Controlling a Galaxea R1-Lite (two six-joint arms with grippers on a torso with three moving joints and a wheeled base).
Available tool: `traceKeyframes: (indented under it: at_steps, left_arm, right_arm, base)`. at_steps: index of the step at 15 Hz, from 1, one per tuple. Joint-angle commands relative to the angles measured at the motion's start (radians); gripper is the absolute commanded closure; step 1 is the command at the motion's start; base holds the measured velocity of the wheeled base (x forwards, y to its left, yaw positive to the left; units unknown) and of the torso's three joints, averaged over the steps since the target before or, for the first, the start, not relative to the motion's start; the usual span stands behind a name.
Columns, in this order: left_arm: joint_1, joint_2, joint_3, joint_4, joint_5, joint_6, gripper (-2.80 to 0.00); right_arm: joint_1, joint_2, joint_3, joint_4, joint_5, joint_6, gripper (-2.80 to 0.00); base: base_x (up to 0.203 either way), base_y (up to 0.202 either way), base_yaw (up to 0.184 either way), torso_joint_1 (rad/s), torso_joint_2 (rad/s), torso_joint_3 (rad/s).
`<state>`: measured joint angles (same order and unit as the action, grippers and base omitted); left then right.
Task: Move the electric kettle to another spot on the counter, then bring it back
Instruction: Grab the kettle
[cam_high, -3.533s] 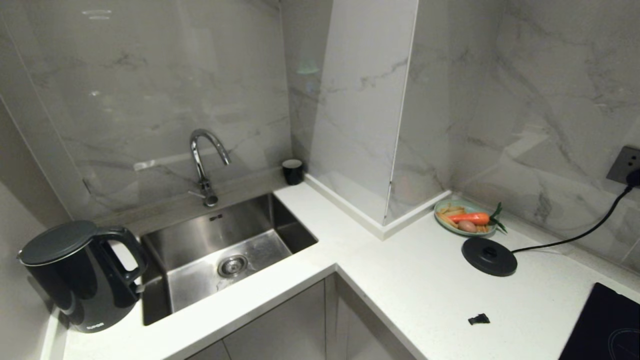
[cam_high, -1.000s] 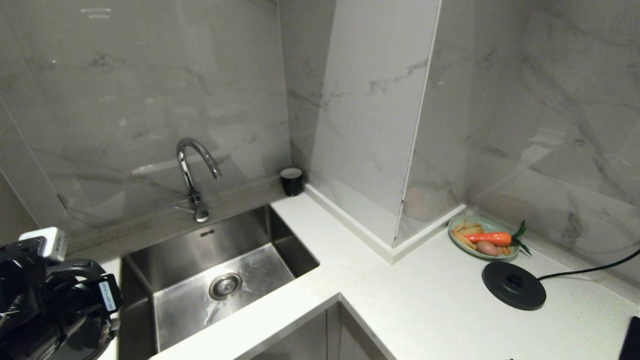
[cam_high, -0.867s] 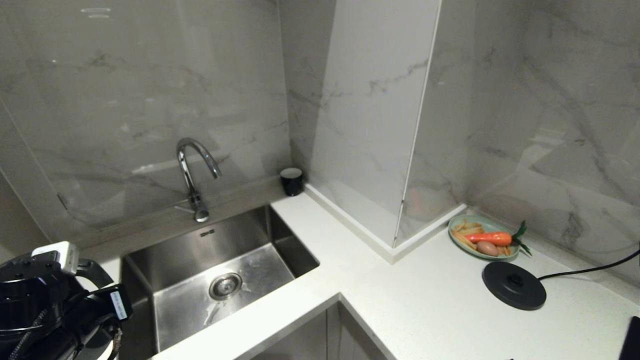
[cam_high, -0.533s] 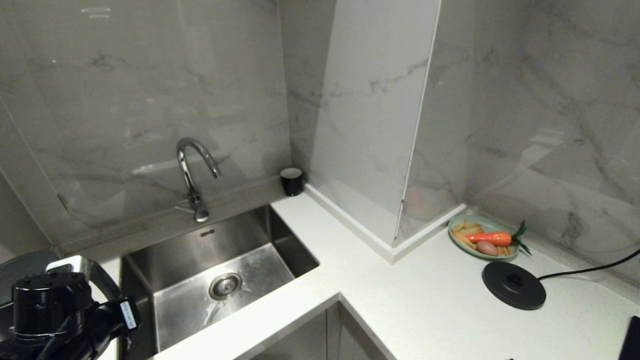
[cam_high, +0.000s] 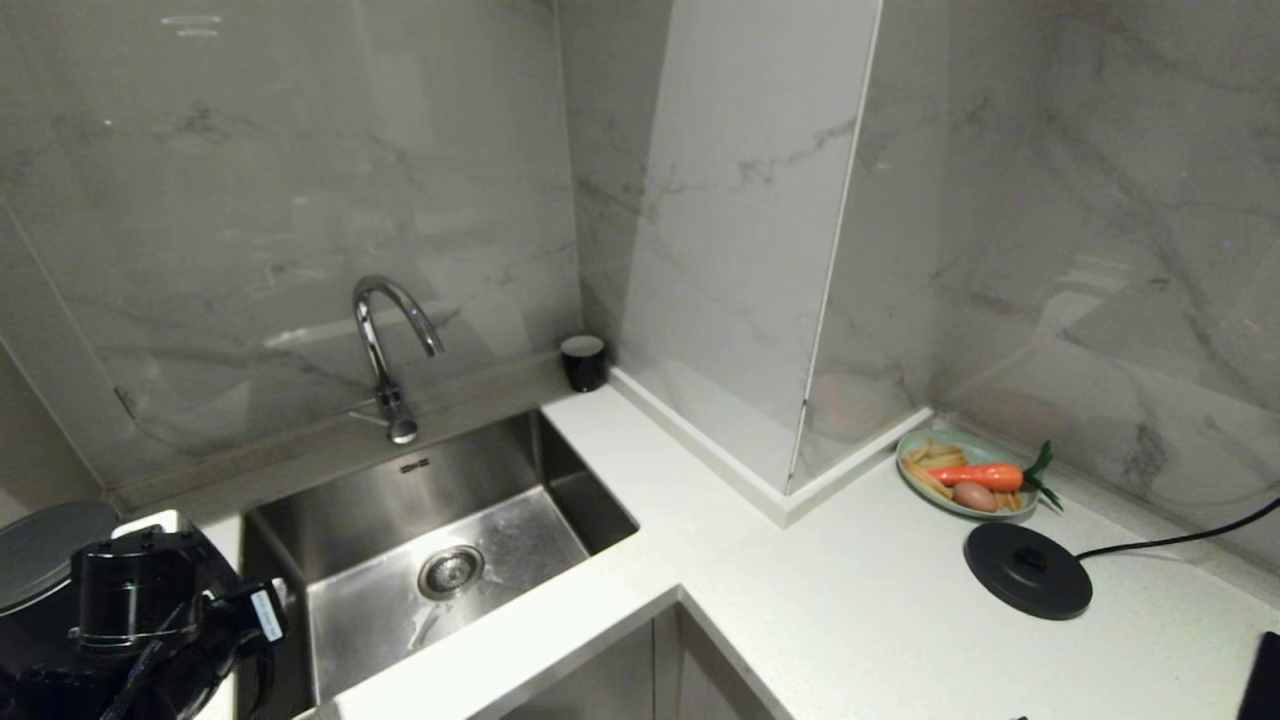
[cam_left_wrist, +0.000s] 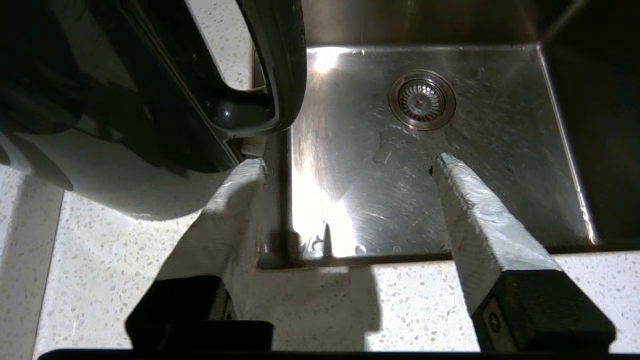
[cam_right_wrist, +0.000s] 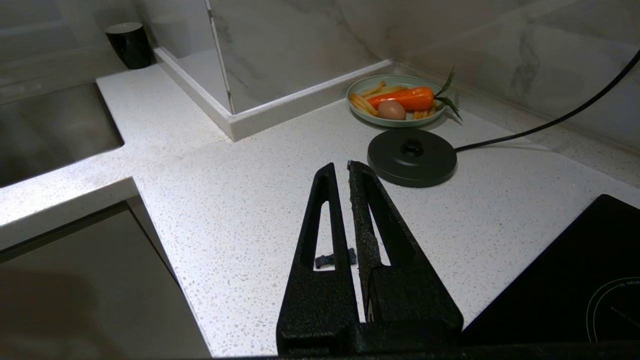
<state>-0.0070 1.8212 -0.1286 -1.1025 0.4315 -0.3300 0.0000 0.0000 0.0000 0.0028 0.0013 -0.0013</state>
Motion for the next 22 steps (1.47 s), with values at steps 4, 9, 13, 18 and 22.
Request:
traceKeyframes:
  at_steps: [4,9,13,18,22]
  left_arm:
    - [0.022,0.068,-0.063,-0.029,0.000,0.014,-2.80]
    - [0.030,0.147,-0.070,-0.126,0.000,0.036,-2.80]
    - [0.080,0.200,-0.057,-0.234,-0.002,0.081,-2.80]
    - [0.087,0.214,-0.057,-0.237,-0.004,0.087,-2.80]
    - [0.087,0.230,-0.093,-0.237,-0.017,0.088,-2.80]
  right_arm:
    - [0.000,0.002,0.000,0.000,0.000,0.000,0.00]
    - [0.000,0.002,0.000,0.000,0.000,0.000,0.00]
    - [0.000,0.002,0.000,0.000,0.000,0.000,0.00]
    - [0.000,0.002,0.000,0.000,0.000,0.000,0.00]
    - [0.000,0.002,0.000,0.000,0.000,0.000,0.00]
  base:
    - [0.000,0.000,0.000,0.000,0.00,0.000]
    - [0.000,0.000,0.000,-0.012,0.00,0.001]
    - [0.000,0.000,0.000,0.000,0.00,0.000]
    - [0.000,0.000,0.000,0.000,0.00,0.000]
    - [0.000,0.000,0.000,0.000,0.00,0.000]
